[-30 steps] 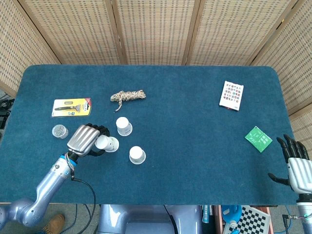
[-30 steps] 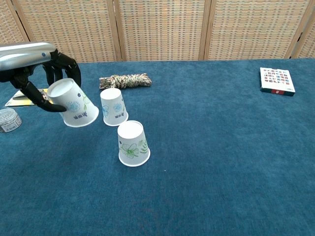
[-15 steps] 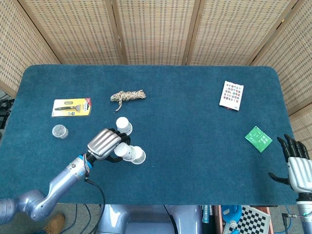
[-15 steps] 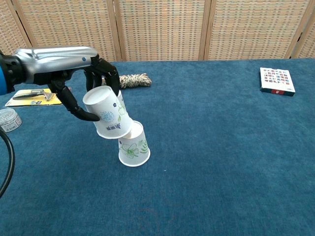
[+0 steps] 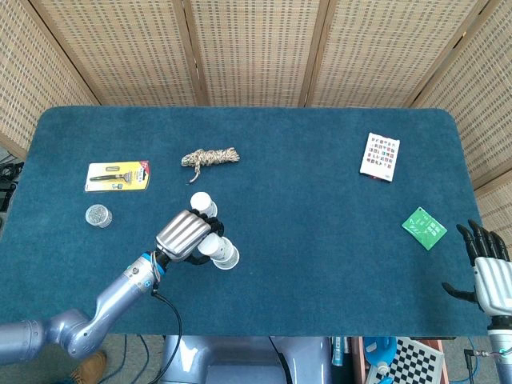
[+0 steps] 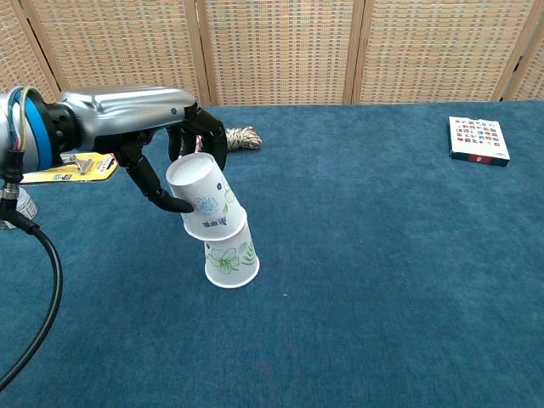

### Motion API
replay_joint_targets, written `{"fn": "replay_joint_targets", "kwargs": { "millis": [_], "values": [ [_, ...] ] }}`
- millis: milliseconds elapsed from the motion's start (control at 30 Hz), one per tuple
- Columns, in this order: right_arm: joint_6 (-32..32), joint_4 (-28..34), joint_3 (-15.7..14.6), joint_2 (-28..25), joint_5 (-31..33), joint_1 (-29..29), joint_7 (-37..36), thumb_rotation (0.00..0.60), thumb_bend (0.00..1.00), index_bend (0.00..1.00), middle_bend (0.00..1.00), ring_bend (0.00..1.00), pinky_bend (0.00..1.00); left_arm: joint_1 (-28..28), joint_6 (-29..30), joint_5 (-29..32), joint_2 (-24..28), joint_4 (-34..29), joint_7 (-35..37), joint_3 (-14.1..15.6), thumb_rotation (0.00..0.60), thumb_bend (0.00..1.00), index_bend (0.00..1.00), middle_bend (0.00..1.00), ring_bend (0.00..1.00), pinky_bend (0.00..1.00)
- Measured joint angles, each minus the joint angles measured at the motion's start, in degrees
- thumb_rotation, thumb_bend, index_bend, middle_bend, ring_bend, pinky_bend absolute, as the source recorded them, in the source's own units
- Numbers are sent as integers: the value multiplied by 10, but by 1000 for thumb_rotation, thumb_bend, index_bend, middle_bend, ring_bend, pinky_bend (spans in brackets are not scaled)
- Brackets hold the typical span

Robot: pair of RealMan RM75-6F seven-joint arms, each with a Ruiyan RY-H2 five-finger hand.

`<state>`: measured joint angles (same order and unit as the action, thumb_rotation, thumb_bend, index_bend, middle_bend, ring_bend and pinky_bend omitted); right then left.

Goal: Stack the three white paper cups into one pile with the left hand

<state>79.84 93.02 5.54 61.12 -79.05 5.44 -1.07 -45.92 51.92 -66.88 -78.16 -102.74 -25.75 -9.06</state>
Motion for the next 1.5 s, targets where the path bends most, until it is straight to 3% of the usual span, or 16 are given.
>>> {"fn": "replay_joint_targets", "kwargs": {
  "millis": [67,133,167,233,300,367,667,933,1267,1500],
  "values": [
    [-1,-1,0,0,2,0,-1,600,0,0,0,0,0,-7,-2,11,-8,5,-7,-1,600,222,430,421,398,401],
    [-3,-2,0,0,3,0,-1,600,0,0,0,0,0,-14,-8,20,-14,10,-7,-1,600,223,389,310,301,371],
    [-3,-2,0,0,3,1,-1,600,0,0,0,0,0,-16,-12,23,-16,11,-6,-1,600,223,339,241,239,339],
    [-2,-3,0,0,3,0,-1,600,0,0,0,0,0,-21,-24,29,-18,12,3,-1,600,222,106,47,52,171],
    [-2,-3,1,0,4,0,-1,600,0,0,0,0,0,-26,-34,34,-17,11,13,-2,600,219,4,0,0,44],
    [-3,-4,2,0,6,0,-1,600,0,0,0,0,0,-30,-38,36,-13,9,23,-3,600,217,0,0,0,2],
    [-11,-10,5,1,16,2,-4,600,0,0,0,0,0,-30,-18,46,19,20,44,-21,600,217,0,0,0,0],
    [-18,-15,13,5,31,8,1,600,0,0,0,0,0,-51,-38,128,26,100,37,-34,600,218,0,0,0,0],
    [-11,-19,14,11,30,8,15,600,0,1,0,0,0,-88,-117,178,-26,212,58,-21,600,217,0,0,0,19],
    [0,-31,8,14,-3,9,6,600,0,94,0,0,0,-106,-126,197,-52,242,51,-6,600,221,0,0,17,108]
  ]
}}
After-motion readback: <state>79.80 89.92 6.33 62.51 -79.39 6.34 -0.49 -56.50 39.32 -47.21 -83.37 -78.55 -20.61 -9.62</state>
